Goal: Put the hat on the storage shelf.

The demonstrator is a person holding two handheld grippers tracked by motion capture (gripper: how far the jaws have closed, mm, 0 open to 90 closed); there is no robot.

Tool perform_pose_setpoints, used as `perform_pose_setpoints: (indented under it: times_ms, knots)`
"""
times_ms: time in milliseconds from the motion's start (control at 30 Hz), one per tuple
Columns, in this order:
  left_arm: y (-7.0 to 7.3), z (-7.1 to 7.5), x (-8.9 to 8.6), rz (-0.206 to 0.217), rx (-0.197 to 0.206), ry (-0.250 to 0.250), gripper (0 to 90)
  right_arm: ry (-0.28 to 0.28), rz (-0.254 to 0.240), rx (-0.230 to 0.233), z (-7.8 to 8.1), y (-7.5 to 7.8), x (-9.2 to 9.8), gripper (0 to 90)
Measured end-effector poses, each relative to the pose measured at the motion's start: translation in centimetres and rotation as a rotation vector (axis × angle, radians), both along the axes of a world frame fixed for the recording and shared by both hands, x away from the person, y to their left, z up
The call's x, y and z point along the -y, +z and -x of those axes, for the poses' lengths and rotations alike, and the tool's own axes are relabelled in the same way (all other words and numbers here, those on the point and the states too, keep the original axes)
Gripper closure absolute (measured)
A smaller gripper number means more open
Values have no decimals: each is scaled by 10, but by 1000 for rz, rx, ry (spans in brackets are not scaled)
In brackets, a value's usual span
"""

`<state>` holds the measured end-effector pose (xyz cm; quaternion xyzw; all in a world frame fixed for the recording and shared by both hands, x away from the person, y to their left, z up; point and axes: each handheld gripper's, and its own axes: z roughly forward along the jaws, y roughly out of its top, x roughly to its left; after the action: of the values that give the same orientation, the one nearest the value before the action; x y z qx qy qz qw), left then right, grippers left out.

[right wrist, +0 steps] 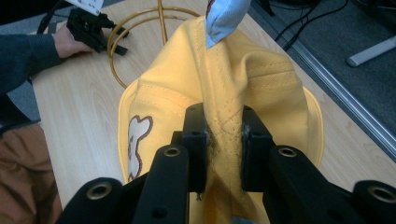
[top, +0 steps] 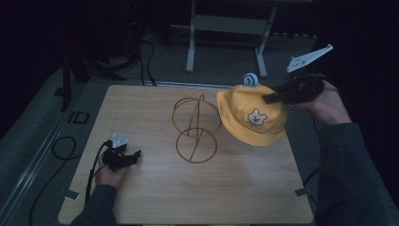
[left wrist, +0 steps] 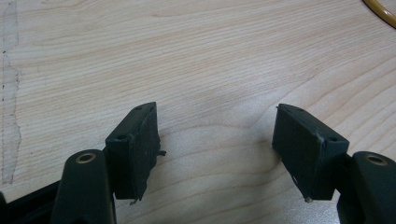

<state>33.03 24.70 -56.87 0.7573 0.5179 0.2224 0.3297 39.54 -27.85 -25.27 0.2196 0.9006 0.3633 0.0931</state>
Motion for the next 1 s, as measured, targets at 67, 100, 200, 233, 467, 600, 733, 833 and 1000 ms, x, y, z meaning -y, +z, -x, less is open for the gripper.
perform_pose_setpoints:
  times_ms: [67, 100, 200, 233, 467, 600, 733, 833, 1000]
  knots:
    - [0, 0, 0, 0, 0, 0, 316, -2, 2, 1, 0, 0, 0, 765]
    - [0, 0, 0, 0, 0, 0, 317, 1, 5, 2, 0, 1, -1, 765]
    - [0, 0, 0, 0, 0, 0, 317, 4, 3, 3, 0, 1, -3, 764]
    - [0, 0, 0, 0, 0, 0, 317, 4, -2, 4, 0, 1, -4, 765]
    - [0, 0, 0, 0, 0, 0, 317, 7, -10, 9, -2, 3, -9, 765]
    - [0, 0, 0, -1, 0, 0, 317, 10, -20, 10, -2, 4, -12, 765]
    - [0, 0, 0, 0, 0, 0, 317, 14, -24, 16, -3, 5, -16, 765]
    - [0, 0, 0, -1, 0, 0, 317, 16, -29, 19, -4, 7, -18, 766]
    - [0, 0, 0, 0, 0, 0, 317, 24, -20, 26, -3, 9, -24, 766]
